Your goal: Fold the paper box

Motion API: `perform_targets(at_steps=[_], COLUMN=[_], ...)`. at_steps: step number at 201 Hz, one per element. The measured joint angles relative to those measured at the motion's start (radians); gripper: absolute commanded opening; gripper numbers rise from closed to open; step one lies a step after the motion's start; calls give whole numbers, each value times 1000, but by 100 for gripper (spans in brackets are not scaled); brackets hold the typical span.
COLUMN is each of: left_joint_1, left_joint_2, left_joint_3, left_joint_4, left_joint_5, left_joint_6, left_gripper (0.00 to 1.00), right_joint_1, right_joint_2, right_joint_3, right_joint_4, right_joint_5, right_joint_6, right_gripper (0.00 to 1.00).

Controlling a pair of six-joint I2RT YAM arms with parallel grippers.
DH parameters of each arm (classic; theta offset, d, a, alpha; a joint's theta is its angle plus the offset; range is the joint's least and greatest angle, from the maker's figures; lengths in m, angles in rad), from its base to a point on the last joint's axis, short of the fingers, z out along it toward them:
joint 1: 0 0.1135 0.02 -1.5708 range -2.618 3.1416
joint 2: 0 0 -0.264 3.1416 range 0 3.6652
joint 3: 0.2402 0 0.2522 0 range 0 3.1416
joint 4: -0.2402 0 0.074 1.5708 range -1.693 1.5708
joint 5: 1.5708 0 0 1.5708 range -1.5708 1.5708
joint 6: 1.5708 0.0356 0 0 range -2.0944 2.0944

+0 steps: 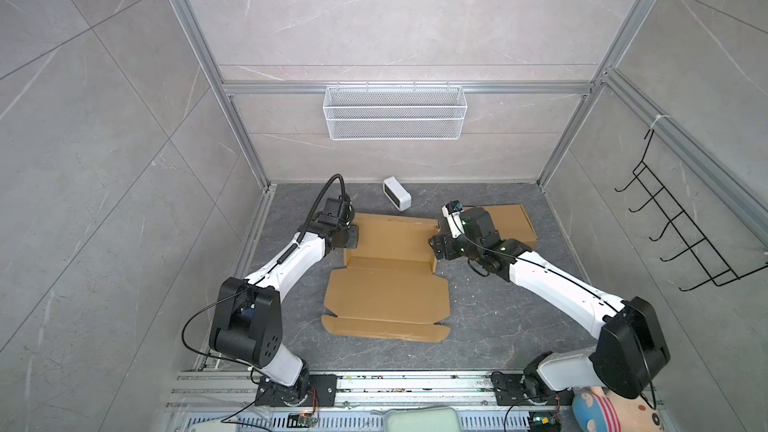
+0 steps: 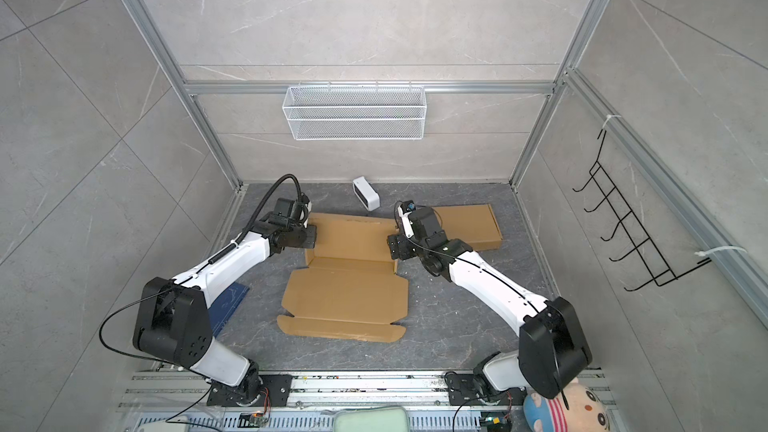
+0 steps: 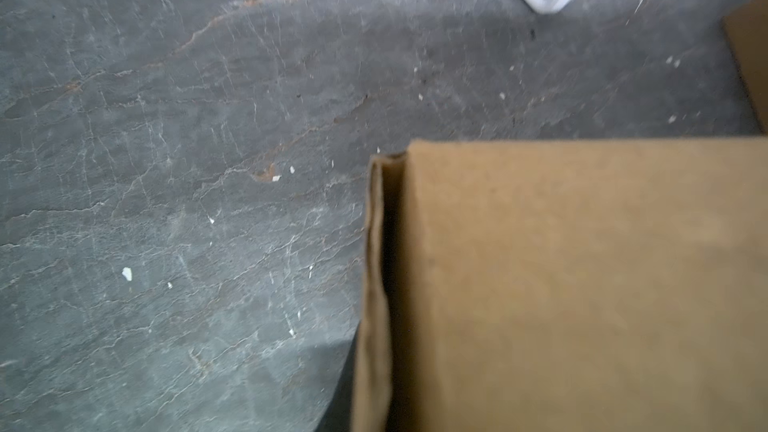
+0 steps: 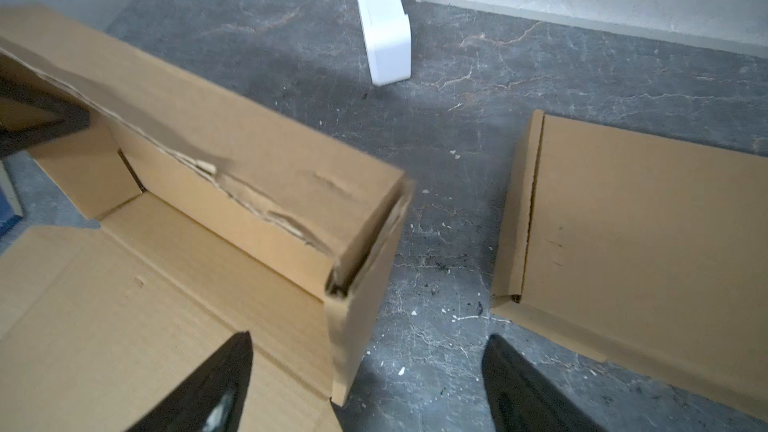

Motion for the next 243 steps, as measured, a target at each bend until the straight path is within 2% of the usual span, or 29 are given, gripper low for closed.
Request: perform_targets(at_steps=[40,81,121,170,243], left_joint_1=[28,34,34,34,34], left_joint_2=[56,132,197,268,447], left_joint_3=[159,348,386,415,459], left_joint_4=[-238,-493,-667,-755,-771], left_joint_5=[59,98,71,-5,-33], left_joint_6=[75,146,175,185,187], left_gripper=[0,0,0,0,1], right_joint_1=[-51,-63,-63,-63,-63], right_joint_2=[-112,-125,-117,-114,-138], right_joint_3=[13,15,-14,-61,-138], right_joint_4=[-23,-21,-4,21,24], right_joint_5=[-37,-37,-62,-95,-119], right_joint_6=[14,14,29,51,66], right_gripper=[87,86,85,84,82])
